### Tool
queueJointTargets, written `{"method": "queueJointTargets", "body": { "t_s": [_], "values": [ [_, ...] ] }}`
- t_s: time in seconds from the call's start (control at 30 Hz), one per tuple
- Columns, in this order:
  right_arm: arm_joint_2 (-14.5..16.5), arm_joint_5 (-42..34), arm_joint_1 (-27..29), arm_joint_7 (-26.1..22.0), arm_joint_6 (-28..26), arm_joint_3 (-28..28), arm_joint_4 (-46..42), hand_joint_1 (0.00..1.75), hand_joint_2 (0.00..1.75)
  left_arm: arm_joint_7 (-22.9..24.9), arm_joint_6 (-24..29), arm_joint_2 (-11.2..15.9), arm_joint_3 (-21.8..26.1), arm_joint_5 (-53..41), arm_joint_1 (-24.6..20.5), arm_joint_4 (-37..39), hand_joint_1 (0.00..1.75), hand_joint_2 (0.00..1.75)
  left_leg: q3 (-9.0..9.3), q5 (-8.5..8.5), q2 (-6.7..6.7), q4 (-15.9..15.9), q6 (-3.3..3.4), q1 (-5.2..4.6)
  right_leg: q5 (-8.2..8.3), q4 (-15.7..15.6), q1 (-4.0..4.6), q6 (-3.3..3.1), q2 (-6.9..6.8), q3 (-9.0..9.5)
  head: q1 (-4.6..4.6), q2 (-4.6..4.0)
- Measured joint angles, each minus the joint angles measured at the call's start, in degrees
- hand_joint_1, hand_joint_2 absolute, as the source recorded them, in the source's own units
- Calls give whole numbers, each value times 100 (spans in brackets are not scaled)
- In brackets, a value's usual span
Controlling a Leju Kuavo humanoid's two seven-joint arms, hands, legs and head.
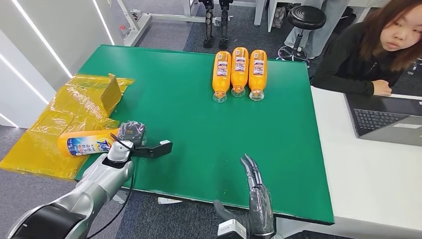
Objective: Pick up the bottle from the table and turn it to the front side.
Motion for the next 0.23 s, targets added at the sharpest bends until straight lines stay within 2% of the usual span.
{"method": "queueJointTargets", "body": {
  "t_s": [0.23],
  "values": [
    [0, -10, -9, -5, 15, 0, 1, 0, 175, 63, 182, 16, 15, -163, -29, 22, 0, 175, 0, 1, -1, 0, -1, 0, 1, 0, 0, -1, 0, 0, 1, 0]
  ]
}}
